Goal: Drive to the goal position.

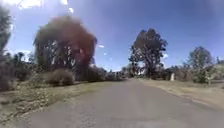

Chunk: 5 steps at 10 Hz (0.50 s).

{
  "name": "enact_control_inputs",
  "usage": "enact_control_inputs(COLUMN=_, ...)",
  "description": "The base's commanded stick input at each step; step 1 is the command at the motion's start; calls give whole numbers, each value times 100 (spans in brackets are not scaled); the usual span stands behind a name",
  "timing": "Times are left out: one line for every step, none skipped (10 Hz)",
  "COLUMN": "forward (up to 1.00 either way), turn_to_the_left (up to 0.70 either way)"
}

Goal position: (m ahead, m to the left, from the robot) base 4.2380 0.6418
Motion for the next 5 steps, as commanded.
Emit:
enact_control_inputs(forward=100, turn_to_the_left=-1)
enact_control_inputs(forward=100, turn_to_the_left=-1)
enact_control_inputs(forward=100, turn_to_the_left=-12)
enact_control_inputs(forward=100, turn_to_the_left=-26)
enact_control_inputs(forward=100, turn_to_the_left=-41)
